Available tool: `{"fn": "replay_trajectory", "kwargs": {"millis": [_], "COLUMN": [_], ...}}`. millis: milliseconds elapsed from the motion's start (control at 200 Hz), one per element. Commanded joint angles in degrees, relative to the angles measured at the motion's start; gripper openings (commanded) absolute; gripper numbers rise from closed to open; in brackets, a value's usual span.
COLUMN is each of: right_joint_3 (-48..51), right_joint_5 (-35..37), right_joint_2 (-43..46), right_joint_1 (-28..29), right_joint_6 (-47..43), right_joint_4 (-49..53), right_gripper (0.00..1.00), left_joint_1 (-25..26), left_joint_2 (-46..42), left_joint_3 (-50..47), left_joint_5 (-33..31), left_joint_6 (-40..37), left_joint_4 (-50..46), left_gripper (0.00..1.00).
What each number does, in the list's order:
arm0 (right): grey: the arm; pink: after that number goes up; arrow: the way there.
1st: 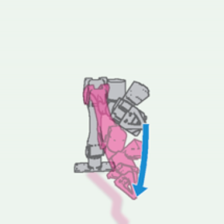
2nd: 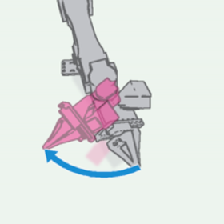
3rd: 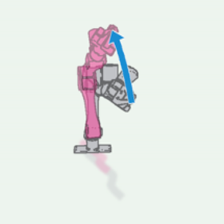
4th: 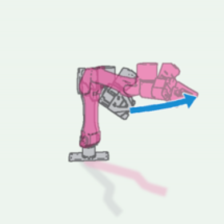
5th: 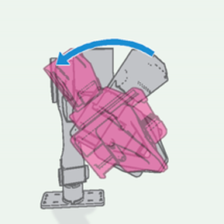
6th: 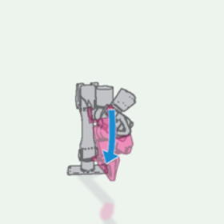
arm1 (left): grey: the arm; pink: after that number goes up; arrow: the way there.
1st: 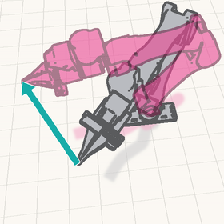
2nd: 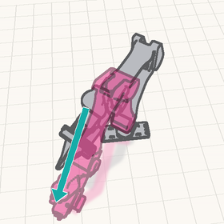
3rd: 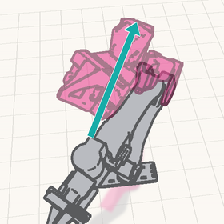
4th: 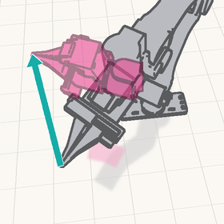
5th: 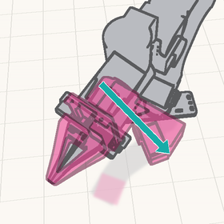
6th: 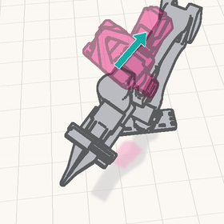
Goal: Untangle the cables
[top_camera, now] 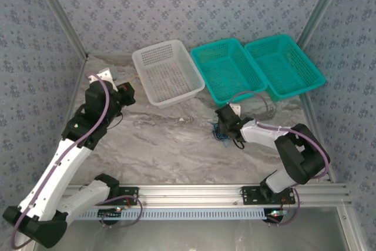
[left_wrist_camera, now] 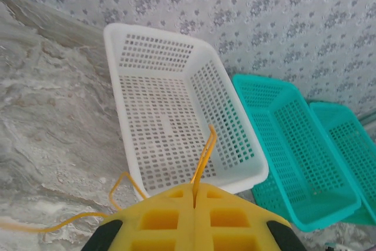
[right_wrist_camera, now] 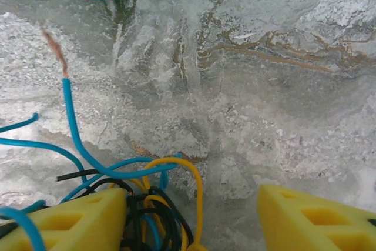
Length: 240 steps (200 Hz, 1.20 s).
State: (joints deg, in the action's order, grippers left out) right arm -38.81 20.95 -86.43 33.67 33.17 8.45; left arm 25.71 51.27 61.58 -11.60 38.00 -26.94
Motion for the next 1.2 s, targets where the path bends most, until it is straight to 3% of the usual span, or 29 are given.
{"fn": "replay_trajectory", "kwargs": {"millis": [0,170,220,330,555,665,869,989,1194], "right_joint_3": [1.0,1.3,1.3,0.6,-2.6,-3.4,-5.1,-4.9,-4.9], "right_joint_5": [-4.2,-11.5,-12.0,-11.9,-11.9,-9.9,-5.9,-6.5,-6.5], "right_joint_2": [2.7,7.5,9.1,12.8,19.6,22.4,23.1,22.9,22.9], "right_joint_1": [-0.4,-0.3,-0.3,-0.2,-0.8,-1.1,-2.4,-2.7,-3.0], "right_joint_6": [-4.0,-5.6,-5.4,-5.5,-2.2,1.0,5.7,6.2,6.4], "right_joint_4": [-2.3,-6.4,-6.5,-5.9,-0.6,0.5,5.8,6.2,6.5], "right_gripper": [0.72,0.87,1.0,1.0,1.0,1.0,1.0,1.0,1.0], "left_joint_1": [-0.5,-0.5,-0.5,-0.6,-0.8,-0.8,-0.8,-0.8,-0.8], "left_joint_2": [0.0,1.1,1.3,3.4,7.1,6.8,8.5,10.6,19.5], "left_joint_3": [2.4,3.7,4.1,7.7,13.4,10.9,10.7,12.7,20.4], "left_joint_5": [2.5,2.6,0.3,-5.4,-7.5,-9.7,-7.0,-3.5,3.1], "left_joint_6": [-0.1,0.4,1.4,4.8,6.2,8.0,5.1,2.1,-1.0], "left_joint_4": [-0.3,-1.4,-2.8,-10.0,-15.2,-9.2,4.3,11.2,13.8], "left_gripper": [0.0,0.0,0.0,0.0,0.0,0.0,0.0,0.0,0.0]}}
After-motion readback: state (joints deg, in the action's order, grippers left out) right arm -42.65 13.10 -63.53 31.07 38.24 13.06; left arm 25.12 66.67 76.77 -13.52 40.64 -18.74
